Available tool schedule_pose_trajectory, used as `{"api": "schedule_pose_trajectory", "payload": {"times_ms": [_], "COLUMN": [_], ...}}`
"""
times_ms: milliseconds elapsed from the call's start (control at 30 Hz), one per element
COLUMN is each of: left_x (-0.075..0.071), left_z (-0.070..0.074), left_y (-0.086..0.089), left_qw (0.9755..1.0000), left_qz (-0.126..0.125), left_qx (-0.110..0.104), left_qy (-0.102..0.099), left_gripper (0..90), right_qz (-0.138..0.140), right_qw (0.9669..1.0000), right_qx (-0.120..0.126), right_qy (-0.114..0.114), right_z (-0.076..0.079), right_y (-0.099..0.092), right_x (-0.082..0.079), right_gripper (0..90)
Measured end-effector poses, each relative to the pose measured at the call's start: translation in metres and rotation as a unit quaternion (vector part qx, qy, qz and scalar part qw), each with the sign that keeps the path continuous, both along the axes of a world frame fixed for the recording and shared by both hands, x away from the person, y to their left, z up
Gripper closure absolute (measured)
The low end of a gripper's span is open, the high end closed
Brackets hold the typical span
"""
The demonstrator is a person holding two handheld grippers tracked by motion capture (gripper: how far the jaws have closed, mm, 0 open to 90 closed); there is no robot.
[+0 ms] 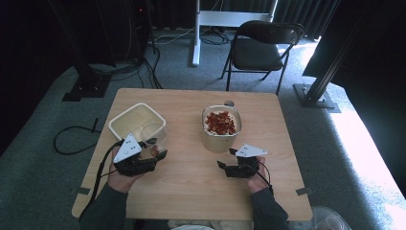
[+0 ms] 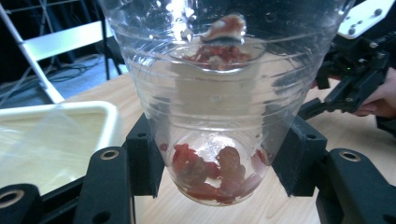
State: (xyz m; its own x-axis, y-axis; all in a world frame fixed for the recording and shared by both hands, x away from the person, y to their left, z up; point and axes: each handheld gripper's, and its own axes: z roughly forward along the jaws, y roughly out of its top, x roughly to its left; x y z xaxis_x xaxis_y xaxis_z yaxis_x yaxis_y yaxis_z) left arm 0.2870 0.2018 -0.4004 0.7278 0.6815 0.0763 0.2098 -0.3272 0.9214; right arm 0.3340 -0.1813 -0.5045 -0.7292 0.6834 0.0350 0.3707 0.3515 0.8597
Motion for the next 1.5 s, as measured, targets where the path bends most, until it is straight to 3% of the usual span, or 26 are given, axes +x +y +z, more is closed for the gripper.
{"api": "schedule_pose_trajectory", "payload": {"times_ms": [100,433,633,1100,1500], "left_x": [0.006,0.034,0.043,0.074,0.101], "left_z": [0.004,0.012,0.016,0.029,0.028], "left_y": [0.011,0.039,0.045,0.063,0.072], "left_qw": [0.9999,0.9982,0.9976,0.9941,0.9909], "left_qz": [0.015,0.058,0.067,0.104,0.132], "left_qx": [0.005,-0.008,-0.002,-0.012,-0.005], "left_qy": [-0.004,-0.012,-0.015,-0.027,-0.023], "left_gripper": [43.4,43.4,43.4,42.8,41.9], "right_qz": [-0.001,-0.008,-0.010,-0.013,-0.013], "right_qw": [1.0000,0.9999,0.9999,0.9998,0.9997], "right_qx": [-0.001,-0.001,-0.003,-0.005,-0.010], "right_qy": [0.002,0.011,0.011,0.017,0.017], "right_z": [-0.002,-0.005,-0.007,-0.009,-0.010], "right_y": [0.000,-0.002,-0.003,-0.004,-0.002], "right_x": [0.001,0.002,0.002,0.003,0.002], "right_gripper": [25.6,25.6,25.6,25.6,25.6]}}
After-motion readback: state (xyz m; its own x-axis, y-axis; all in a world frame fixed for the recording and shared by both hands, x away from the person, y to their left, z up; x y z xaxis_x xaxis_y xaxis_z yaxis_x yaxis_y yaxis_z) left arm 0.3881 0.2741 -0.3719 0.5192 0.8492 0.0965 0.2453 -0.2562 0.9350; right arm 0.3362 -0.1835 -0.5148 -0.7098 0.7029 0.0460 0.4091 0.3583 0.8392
